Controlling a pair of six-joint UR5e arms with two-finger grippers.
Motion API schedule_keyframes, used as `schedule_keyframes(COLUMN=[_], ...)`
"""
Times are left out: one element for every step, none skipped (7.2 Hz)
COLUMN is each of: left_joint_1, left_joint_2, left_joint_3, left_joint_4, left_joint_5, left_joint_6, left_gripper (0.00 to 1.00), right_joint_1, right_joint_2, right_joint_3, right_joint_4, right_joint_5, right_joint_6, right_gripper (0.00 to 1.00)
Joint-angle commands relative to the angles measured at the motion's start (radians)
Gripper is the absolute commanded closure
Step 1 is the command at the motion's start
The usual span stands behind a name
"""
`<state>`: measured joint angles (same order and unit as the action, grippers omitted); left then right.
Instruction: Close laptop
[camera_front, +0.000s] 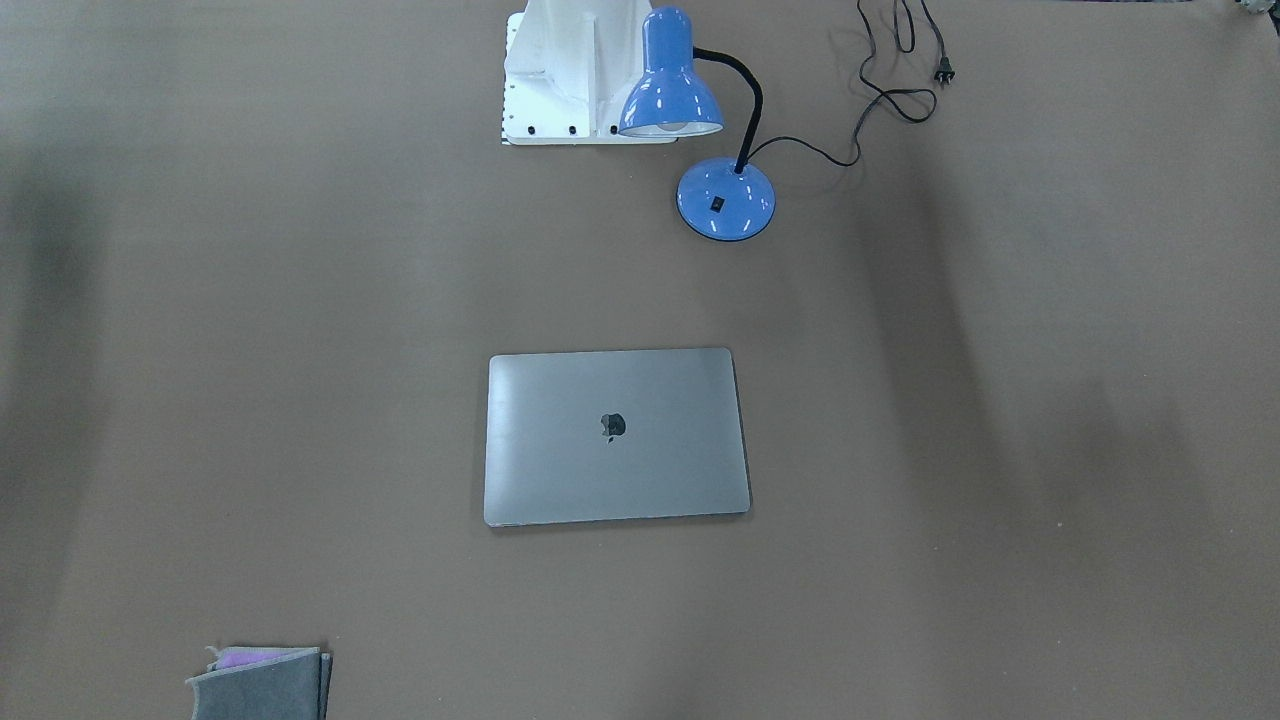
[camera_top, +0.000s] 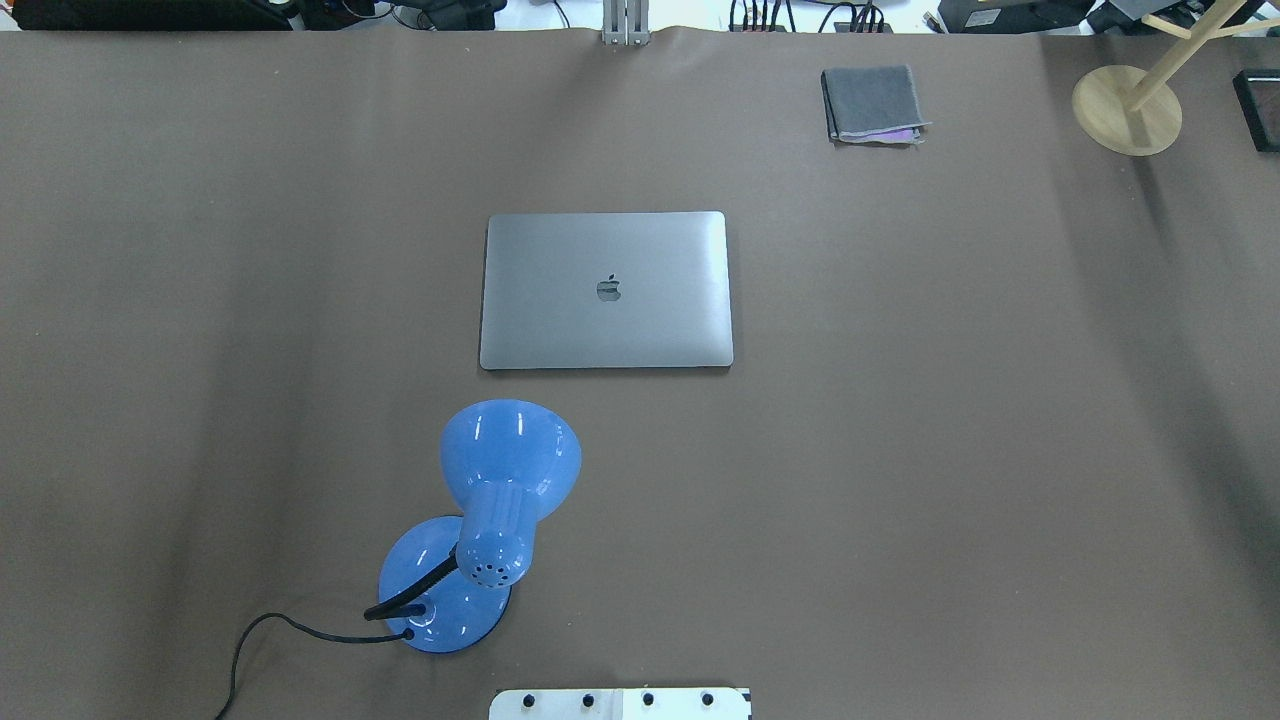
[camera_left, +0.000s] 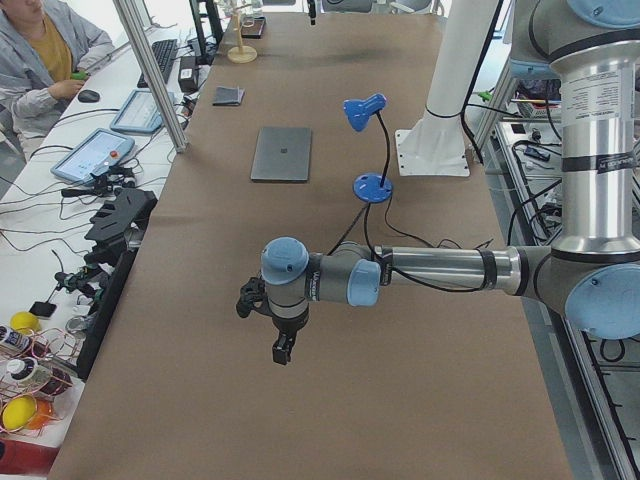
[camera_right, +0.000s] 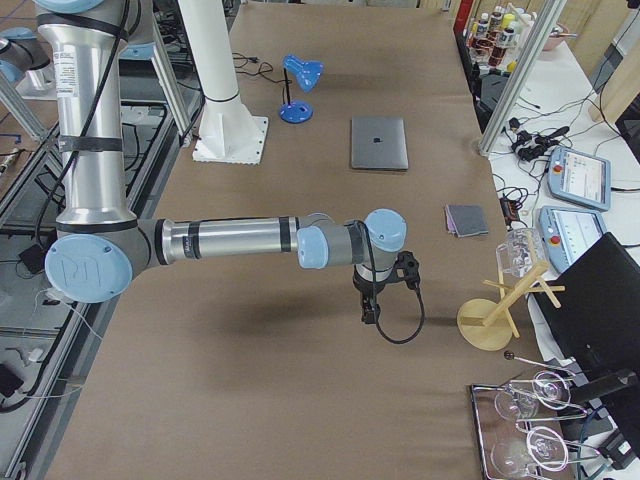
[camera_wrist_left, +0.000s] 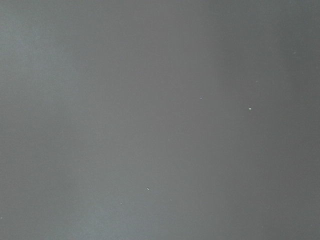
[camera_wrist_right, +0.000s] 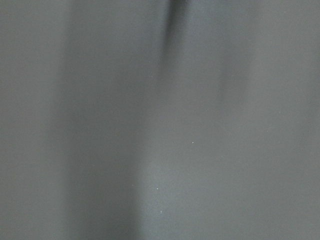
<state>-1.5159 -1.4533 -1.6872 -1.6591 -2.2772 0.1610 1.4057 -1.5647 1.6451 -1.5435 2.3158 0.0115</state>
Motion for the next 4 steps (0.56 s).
schedule_keyframes(left_joint_1=[-0.001, -0.001, 0.0, 0.0], left_joint_2=[0.001, 0.002, 0.002, 0.002], left_joint_3=[-0.02, -0.029, -0.026, -0.022], left_joint_4=[0.002, 0.002, 0.002, 0.002], left_joint_5=[-0.002, -0.002, -0.002, -0.002], left_joint_6=[0.0, 0.0, 0.0, 0.0], left_gripper=[0.02, 0.02, 0.02, 0.02], right_joint_1=[-0.001, 0.002, 0.002, 0.007], right_joint_2=[0.005, 0.002, 0.0, 0.005], right_joint_3=[0.001, -0.001, -0.001, -0.001], right_joint_4=[-0.006, -0.006, -0.006, -0.006], right_joint_5=[-0.003, -0.003, -0.004, -0.001], right_joint_6=[-0.007, -0.007, -0.007, -0.007], right_gripper=[0.0, 0.0, 0.0, 0.0])
